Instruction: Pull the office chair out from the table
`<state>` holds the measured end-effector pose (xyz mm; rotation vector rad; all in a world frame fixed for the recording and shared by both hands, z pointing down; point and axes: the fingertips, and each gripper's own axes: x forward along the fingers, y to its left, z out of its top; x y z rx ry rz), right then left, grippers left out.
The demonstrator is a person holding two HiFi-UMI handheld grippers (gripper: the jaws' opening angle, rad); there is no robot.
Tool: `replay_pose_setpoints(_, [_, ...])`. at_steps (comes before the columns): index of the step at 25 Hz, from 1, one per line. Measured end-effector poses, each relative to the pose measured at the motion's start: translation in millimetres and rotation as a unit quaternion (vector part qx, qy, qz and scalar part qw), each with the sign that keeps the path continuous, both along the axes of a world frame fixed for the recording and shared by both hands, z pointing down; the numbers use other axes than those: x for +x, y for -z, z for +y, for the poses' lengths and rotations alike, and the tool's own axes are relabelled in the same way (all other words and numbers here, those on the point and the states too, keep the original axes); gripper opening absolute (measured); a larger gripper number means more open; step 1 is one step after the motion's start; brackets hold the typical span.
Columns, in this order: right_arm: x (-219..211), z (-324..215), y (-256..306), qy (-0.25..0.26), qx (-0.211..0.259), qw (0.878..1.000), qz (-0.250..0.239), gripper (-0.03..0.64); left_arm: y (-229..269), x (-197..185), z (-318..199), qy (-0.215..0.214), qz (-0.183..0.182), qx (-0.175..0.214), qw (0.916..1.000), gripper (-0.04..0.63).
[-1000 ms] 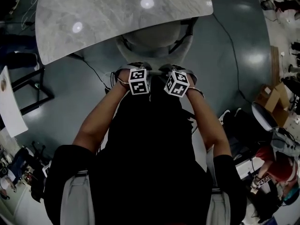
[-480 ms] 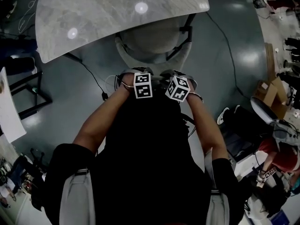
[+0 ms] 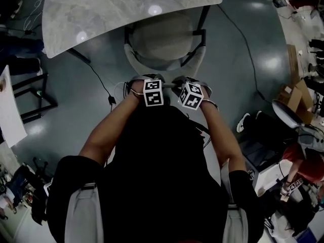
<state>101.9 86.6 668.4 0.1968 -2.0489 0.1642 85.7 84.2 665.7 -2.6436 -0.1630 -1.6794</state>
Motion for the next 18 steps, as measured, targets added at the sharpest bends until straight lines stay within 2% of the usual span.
replay_pose_setpoints(18, [-19.3, 127.5, -0.1, 0.001, -0.014, 1.000, -0.016, 0.095, -0.6, -19.0, 126.7, 0.009, -0.007, -0.006, 0.9999, 0.086])
